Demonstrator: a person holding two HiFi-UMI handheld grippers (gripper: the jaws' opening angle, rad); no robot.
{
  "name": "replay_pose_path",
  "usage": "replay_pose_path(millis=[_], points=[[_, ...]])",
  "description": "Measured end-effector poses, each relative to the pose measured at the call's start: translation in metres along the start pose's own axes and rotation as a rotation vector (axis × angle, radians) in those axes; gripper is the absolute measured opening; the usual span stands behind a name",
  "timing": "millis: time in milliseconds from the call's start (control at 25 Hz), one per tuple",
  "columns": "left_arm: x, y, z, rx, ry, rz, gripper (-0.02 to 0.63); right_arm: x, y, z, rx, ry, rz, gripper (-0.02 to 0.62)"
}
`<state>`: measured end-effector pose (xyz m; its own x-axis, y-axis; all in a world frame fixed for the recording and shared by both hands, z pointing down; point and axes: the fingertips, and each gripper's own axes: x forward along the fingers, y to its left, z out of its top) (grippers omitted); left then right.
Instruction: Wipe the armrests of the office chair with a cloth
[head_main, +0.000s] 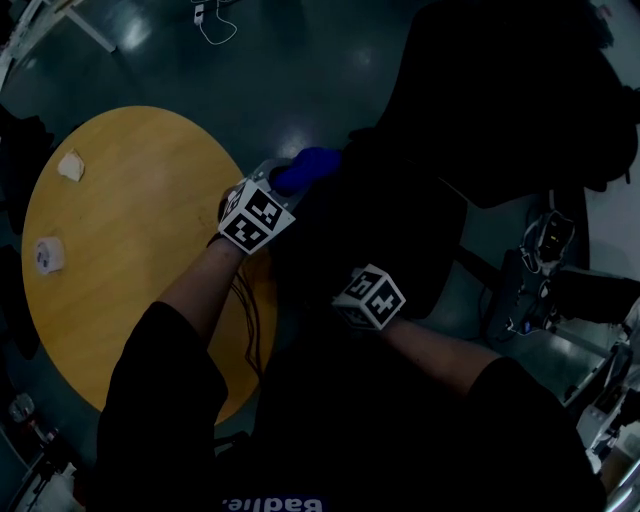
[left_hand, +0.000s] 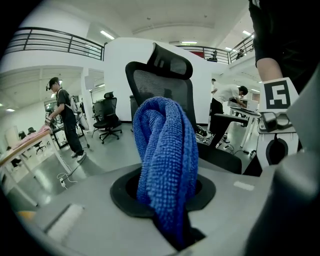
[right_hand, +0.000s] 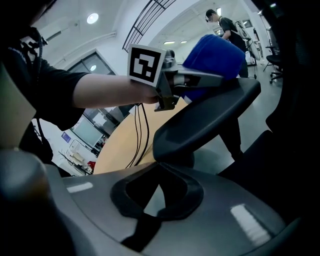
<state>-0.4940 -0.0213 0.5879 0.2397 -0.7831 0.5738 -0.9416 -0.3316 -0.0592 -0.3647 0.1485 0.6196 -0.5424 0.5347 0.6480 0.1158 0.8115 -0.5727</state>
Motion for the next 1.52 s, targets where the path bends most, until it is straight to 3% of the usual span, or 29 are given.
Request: replay_pose_path(millis=[760,1520], points=[[-0.05,-0.037,-0.032,-0.047,0.044,0.022,0.109,0.003,-0.009,0.004,0.043,-0.001,0.001,0.005],[-0.11,-0.117,-0.064,-0.111,0.076,0.014,0.109,0.003,-0.003,0.006,0.111,-0.032,0.019,0.005]])
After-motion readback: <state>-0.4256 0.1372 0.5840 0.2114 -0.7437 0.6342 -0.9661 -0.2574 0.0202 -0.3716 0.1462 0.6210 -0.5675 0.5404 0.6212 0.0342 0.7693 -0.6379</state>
